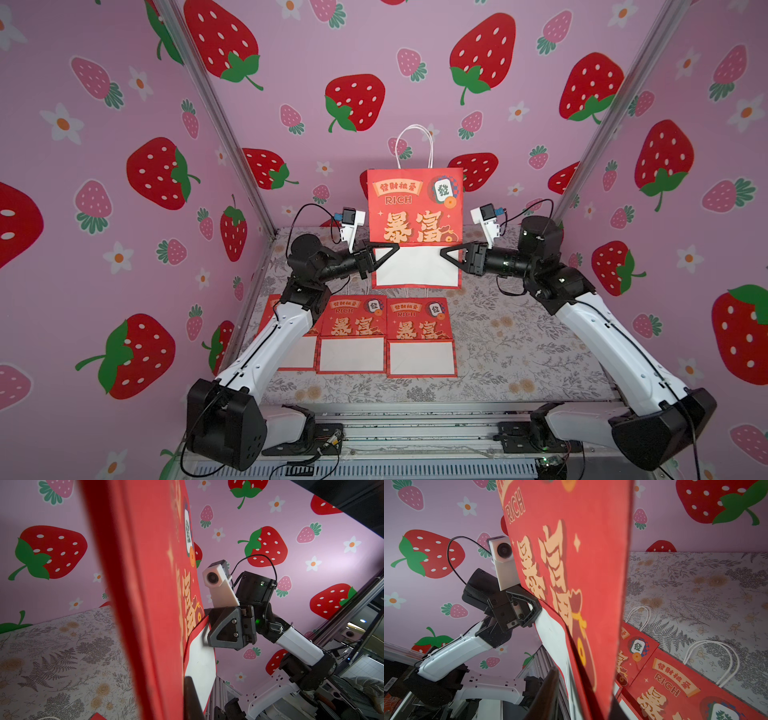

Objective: Put away the paper bag
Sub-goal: Press the paper bag.

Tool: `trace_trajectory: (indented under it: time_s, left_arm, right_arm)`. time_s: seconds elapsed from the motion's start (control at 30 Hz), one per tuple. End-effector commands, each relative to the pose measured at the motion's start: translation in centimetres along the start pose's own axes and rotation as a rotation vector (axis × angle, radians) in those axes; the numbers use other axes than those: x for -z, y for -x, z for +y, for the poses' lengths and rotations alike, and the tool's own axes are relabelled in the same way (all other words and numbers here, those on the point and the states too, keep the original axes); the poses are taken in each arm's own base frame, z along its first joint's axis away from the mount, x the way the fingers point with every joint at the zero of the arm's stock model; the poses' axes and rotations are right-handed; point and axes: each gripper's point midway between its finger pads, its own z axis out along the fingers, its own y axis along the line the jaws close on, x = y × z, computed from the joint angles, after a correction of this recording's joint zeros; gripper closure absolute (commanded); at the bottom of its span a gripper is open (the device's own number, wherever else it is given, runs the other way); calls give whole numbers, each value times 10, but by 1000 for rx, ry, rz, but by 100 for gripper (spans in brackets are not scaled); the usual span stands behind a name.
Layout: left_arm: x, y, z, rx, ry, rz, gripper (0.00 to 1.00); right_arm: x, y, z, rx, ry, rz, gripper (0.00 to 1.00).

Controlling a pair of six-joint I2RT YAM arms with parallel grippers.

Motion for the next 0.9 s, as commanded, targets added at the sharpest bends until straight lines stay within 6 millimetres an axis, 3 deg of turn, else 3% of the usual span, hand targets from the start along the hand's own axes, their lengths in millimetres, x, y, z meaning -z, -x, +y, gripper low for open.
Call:
trace_trajectory:
  time_s: [0.0,0.03,0.1,0.2,0.27,0.37,0.47,0.73,0.87]
  left_arm:
    - [-2,3,-1,-19,-19,4,96]
    - [-2,2,1,-17,-19,7,85]
    - [-2,0,4,-17,-9,15,77]
    - [2,-2,15,-20,61,23,59]
    - [7,-5,24,-24,121,31,34]
    - [15,-8,40,-24,211,37,18]
    - [21,-15,59,-24,306,53,12]
    - [45,-20,106,35,493,-5,10]
    - [59,-38,133,20,619,35,9]
  right_arm:
    - [4,16,5,39,-6,-43,89]
    - [5,17,3,33,-14,-44,93]
    - [7,17,-4,13,-32,-46,100]
    - [14,13,-17,-24,-71,-36,100]
    - [24,8,-26,-47,-104,-25,100]
    - [42,-1,-37,-80,-168,11,100]
    - [59,-13,-51,-114,-252,70,100]
    - [92,-46,-81,-157,-502,241,100]
    - [101,-54,-96,-165,-604,304,100]
